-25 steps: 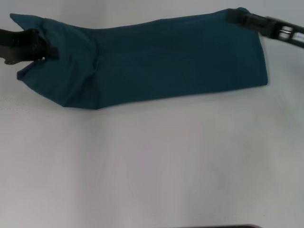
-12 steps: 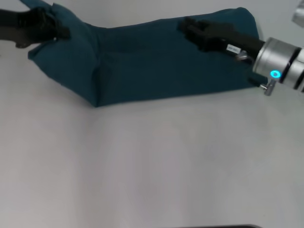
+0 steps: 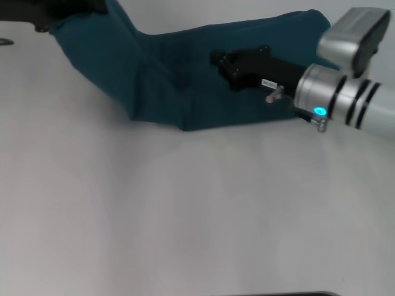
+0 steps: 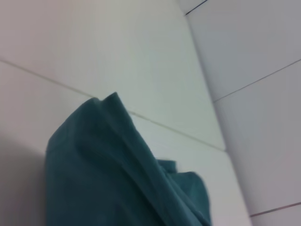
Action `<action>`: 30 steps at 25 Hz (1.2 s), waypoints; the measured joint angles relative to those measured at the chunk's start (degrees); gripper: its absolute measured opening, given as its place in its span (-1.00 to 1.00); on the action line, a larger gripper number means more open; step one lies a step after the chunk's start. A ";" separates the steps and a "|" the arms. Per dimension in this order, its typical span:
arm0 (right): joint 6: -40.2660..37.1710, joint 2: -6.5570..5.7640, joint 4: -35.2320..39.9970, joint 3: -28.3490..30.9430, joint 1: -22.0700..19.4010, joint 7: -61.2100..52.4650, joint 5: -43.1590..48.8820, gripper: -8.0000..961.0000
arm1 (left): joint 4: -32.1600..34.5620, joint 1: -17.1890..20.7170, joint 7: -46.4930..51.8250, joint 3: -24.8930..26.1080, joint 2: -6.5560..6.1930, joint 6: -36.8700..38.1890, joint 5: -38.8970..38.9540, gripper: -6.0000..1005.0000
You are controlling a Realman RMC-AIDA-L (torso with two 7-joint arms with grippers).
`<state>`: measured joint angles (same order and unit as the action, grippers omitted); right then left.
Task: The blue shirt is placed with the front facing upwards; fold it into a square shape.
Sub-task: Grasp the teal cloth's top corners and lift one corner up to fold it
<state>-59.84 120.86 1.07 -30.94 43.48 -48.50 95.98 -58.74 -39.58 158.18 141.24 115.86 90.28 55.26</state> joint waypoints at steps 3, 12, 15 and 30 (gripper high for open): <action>4.16 0.07 -4.53 1.08 2.22 8.27 -3.82 -0.95 | -0.17 0.21 0.12 0.00 0.36 0.25 1.63 -0.94; 8.67 0.23 -11.97 10.19 6.88 24.65 -4.61 -0.94 | -0.23 0.38 0.63 0.00 0.79 1.08 4.26 -0.94; 11.61 0.27 -12.89 10.47 8.95 24.64 -2.74 -0.94 | -0.24 0.20 0.64 0.01 0.88 1.07 5.40 -0.94; 16.69 0.69 -16.12 11.71 14.71 25.38 3.76 -0.93 | -3.40 1.01 0.17 -0.38 2.12 1.73 11.41 -0.94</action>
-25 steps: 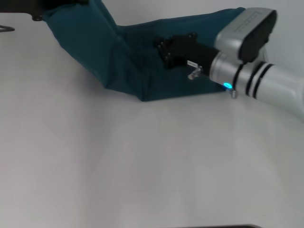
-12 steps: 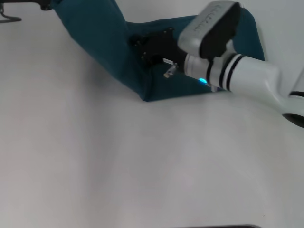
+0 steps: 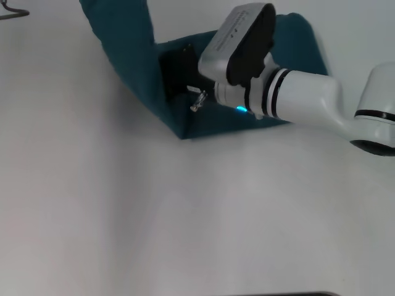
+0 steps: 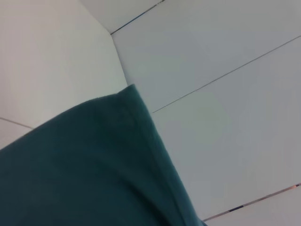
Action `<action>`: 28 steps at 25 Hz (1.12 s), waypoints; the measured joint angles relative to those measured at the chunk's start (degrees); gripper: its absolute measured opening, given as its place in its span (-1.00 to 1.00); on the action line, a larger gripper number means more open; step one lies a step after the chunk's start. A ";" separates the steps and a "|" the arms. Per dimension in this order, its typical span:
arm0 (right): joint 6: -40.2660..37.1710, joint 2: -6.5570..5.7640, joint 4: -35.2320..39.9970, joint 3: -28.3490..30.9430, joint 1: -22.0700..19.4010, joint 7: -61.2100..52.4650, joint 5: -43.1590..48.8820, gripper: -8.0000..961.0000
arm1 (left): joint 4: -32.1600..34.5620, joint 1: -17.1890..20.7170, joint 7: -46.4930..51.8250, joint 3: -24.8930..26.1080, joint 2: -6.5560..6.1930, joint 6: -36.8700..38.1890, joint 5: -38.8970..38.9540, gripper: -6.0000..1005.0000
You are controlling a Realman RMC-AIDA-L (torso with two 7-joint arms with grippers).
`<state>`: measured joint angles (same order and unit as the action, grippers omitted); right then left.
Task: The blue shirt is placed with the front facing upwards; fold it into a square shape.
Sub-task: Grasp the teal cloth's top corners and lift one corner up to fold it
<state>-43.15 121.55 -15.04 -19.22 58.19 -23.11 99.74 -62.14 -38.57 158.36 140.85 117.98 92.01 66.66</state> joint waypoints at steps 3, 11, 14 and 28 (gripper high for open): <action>0.57 0.00 -0.80 1.03 0.75 0.01 2.41 -0.93 | -0.63 0.55 0.02 0.26 0.00 -0.04 0.05 -0.94; -0.20 -0.81 -0.90 10.43 -3.13 0.23 5.89 -0.94 | -1.50 1.68 0.23 0.39 -0.09 -0.55 0.12 -0.94; -2.07 -1.30 0.00 12.10 -6.36 0.20 5.91 -0.94 | -1.46 1.77 0.20 0.39 -0.22 -0.78 0.05 -0.94; 3.37 -0.16 -5.13 13.32 -4.48 4.21 13.68 -0.93 | -1.42 1.40 0.22 0.26 -0.06 -0.94 0.58 -0.94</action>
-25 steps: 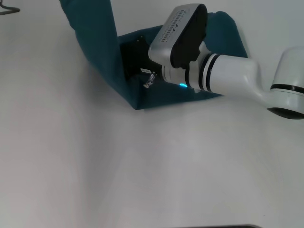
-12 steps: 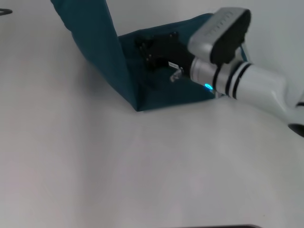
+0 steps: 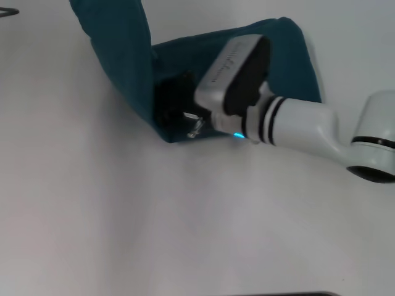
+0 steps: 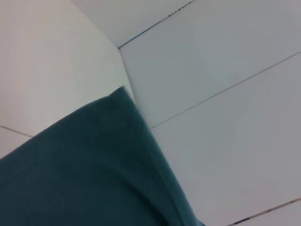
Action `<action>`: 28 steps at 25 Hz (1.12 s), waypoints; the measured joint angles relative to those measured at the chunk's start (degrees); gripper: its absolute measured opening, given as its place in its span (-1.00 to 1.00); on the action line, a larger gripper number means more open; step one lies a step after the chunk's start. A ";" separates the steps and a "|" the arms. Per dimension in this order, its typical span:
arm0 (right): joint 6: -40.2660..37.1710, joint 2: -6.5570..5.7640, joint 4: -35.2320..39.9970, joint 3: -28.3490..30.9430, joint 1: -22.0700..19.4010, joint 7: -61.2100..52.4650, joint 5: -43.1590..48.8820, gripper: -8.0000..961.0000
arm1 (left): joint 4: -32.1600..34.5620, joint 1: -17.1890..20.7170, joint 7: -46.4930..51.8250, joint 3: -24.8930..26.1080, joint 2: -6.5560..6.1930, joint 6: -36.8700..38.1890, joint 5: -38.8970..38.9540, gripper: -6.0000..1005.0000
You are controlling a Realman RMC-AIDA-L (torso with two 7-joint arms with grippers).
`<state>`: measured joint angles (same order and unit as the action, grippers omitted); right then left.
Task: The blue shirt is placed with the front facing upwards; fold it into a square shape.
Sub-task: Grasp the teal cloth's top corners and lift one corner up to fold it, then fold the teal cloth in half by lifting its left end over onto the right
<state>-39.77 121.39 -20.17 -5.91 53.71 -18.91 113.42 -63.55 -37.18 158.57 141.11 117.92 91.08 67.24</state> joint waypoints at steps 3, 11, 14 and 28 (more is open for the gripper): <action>1.63 0.20 -0.96 1.22 1.63 0.24 1.02 -0.92 | -0.27 0.06 -0.05 -0.13 0.01 0.14 0.96 -0.94; -1.12 -0.99 -2.36 4.88 -1.02 0.88 3.38 -0.90 | -0.02 0.85 -0.06 0.10 -0.20 -0.22 1.08 -0.94; -6.93 -1.91 -1.71 5.70 -4.99 0.70 4.66 -0.89 | 0.52 1.05 -0.21 0.06 -0.37 -0.36 0.98 -0.94; -33.79 -5.25 13.29 3.58 -20.81 -21.81 18.88 -0.85 | 4.85 -2.47 -4.52 -6.61 0.26 -2.33 0.86 -0.94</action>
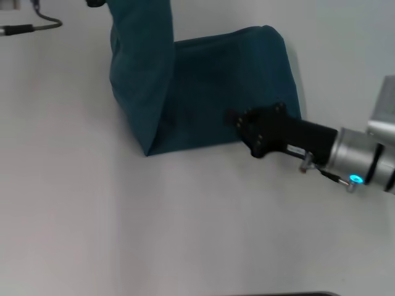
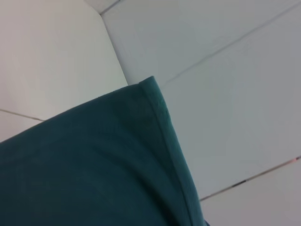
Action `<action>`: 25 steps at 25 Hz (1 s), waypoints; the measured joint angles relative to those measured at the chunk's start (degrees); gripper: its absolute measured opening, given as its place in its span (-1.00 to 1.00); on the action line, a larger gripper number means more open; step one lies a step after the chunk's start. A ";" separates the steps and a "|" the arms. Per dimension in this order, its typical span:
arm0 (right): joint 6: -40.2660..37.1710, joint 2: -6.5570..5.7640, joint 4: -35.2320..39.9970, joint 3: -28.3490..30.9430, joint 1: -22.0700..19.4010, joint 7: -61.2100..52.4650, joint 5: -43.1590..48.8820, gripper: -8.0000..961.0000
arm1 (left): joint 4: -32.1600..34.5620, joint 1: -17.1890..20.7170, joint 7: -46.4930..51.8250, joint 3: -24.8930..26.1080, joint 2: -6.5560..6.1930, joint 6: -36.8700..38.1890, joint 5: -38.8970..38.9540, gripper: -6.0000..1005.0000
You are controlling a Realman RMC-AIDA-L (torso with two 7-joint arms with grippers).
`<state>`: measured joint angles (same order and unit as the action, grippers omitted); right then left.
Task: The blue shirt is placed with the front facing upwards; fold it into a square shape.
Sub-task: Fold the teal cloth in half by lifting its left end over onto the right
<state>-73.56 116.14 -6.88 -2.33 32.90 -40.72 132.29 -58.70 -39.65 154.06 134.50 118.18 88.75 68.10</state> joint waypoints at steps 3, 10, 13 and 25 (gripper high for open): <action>-2.29 0.43 2.76 -1.89 -1.99 -3.28 0.89 -0.84 | 1.20 -1.01 -0.36 -3.48 0.35 -2.19 -0.06 -0.94; -2.40 1.44 3.47 -4.54 -2.12 -3.56 1.04 -0.82 | 4.31 -2.57 -0.56 -8.48 2.05 -6.38 -0.57 -0.94; -2.13 1.89 3.73 -5.79 -1.81 -3.58 1.05 -0.81 | 4.74 -2.63 -0.52 -10.11 3.22 -9.67 -1.57 -0.94; -2.42 1.98 3.81 -6.62 -1.80 -3.71 1.06 -0.77 | 6.06 -3.82 0.72 -11.14 5.60 -16.32 -3.76 -0.92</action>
<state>-75.98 118.11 -3.07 -8.95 31.10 -44.43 133.35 -52.64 -43.47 154.78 123.37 123.78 72.43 64.34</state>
